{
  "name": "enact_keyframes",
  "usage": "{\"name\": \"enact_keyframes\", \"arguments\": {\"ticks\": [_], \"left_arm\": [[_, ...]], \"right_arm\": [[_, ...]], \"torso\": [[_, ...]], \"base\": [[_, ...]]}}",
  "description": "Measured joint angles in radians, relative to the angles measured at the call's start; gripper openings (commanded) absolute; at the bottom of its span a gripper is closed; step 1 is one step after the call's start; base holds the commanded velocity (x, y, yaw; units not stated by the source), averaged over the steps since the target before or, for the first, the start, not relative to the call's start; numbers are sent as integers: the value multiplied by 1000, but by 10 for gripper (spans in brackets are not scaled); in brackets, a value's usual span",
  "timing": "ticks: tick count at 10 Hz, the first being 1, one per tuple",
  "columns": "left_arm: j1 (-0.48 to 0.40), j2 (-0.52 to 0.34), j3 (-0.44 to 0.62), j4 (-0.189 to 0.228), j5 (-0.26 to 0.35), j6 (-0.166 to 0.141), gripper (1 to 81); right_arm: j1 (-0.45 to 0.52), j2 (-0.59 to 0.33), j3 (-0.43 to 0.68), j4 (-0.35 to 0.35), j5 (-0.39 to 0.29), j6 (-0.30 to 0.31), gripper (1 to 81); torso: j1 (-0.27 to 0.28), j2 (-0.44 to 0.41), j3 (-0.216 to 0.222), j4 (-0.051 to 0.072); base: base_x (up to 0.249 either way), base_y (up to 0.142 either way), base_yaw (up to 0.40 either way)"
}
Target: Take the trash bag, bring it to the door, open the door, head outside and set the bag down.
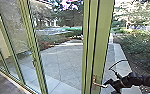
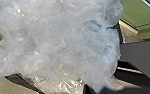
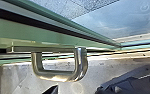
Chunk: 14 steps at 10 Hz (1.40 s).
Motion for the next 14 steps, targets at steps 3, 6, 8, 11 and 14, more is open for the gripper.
{"name": "enact_keyframes", "arguments": {"ticks": [3,6,8,11,14], "left_arm": [[0,3,-10,0,1,0,10],[0,8,-13,0,0,0,10],[0,7,-13,0,0,0,10],[1,5,-13,0,0,0,10],[3,6,-13,0,0,0,10]], "right_arm": [[-11,56,-58,-36,-1,47,811],[-34,114,-138,-54,10,82,811],[-64,117,-177,-74,15,83,811],[-97,145,-226,-96,46,96,811],[-124,177,-259,-133,56,110,811]], "torso": [[0,0,0,0],[0,0,0,0],[0,0,0,0],[0,0,0,0],[0,0,0,0]], "base": [[0,0,0],[0,0,0],[0,0,0],[0,0,0],[0,0,0]]}}
